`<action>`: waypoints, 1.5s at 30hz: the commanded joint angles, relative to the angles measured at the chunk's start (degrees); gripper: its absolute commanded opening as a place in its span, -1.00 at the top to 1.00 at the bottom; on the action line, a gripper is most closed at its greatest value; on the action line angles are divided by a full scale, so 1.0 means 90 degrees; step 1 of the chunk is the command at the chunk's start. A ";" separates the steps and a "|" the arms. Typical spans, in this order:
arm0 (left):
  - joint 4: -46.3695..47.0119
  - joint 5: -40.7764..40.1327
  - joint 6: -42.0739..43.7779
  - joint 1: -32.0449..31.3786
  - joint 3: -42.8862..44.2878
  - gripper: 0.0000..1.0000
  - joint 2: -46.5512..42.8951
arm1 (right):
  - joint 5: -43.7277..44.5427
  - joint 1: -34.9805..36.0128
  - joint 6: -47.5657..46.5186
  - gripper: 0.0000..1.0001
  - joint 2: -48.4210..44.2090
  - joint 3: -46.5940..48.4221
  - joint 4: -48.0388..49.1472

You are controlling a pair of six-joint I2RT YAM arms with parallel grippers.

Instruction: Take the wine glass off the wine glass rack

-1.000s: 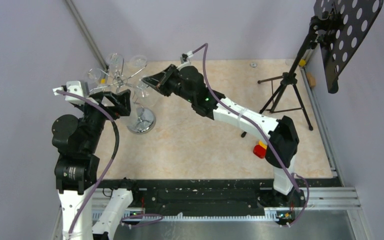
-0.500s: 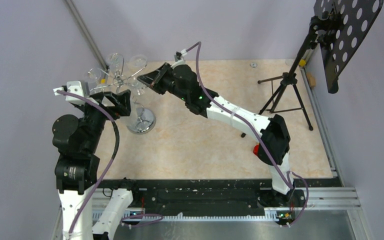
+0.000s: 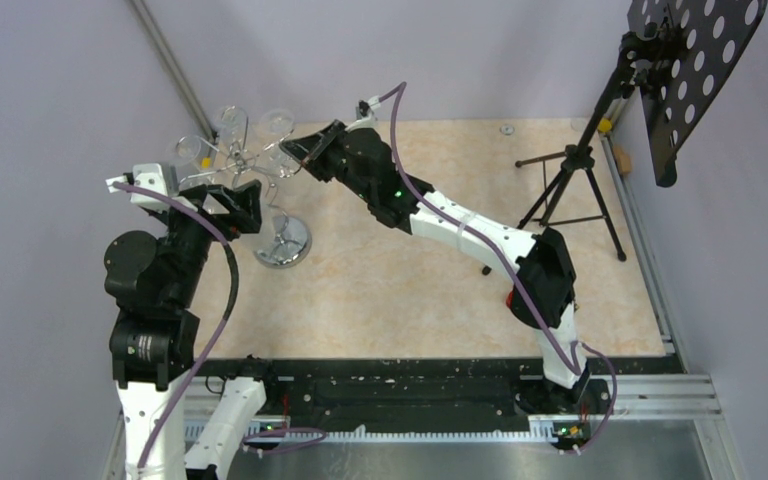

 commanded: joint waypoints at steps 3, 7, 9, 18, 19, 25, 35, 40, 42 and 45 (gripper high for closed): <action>0.0225 -0.0021 0.0065 -0.0017 -0.0047 -0.97 -0.0034 | 0.0475 -0.0077 -0.0030 1.00 -0.0089 0.0372 0.0594; 0.0234 0.0045 0.0036 -0.0015 -0.0053 -0.97 -0.0011 | 0.0581 -0.0171 0.0052 1.00 -0.0277 0.0117 0.0676; 0.0244 0.0105 0.0009 -0.0016 -0.0039 -0.98 0.0019 | 0.0596 -0.0232 0.0049 1.00 -0.0415 -0.0091 0.0767; 0.0290 0.0609 -0.0287 -0.0013 0.0051 -0.97 0.0303 | 0.0517 -0.0488 0.0127 1.00 -0.1165 -0.1162 0.1142; 0.0293 0.0717 -0.0337 -0.0015 0.0073 -0.97 0.0352 | 0.0527 -0.0529 0.0126 1.00 -0.1284 -0.1296 0.1204; 0.0417 0.1315 -0.0704 -0.0013 0.0109 -0.97 0.0573 | 0.0365 -0.0662 0.0180 1.00 -0.1961 -0.2047 0.1498; 0.1062 0.2916 -0.2093 -0.0018 -0.0033 -0.96 0.1170 | -0.0278 -0.0767 0.0438 1.00 -0.3370 -0.3910 0.2201; 0.1918 0.3836 -0.3270 -0.0023 -0.0441 -0.84 0.1517 | -0.0478 -0.0777 0.0524 1.00 -0.4125 -0.4796 0.2692; 0.2302 0.4008 -0.3699 -0.0028 -0.0670 -0.79 0.1599 | -0.0557 -0.0770 0.0535 1.00 -0.4346 -0.5000 0.2804; 0.3029 0.4317 -0.4354 -0.0082 -0.1060 -0.75 0.1682 | -0.0770 -0.0806 0.0556 1.00 -0.4574 -0.5158 0.2883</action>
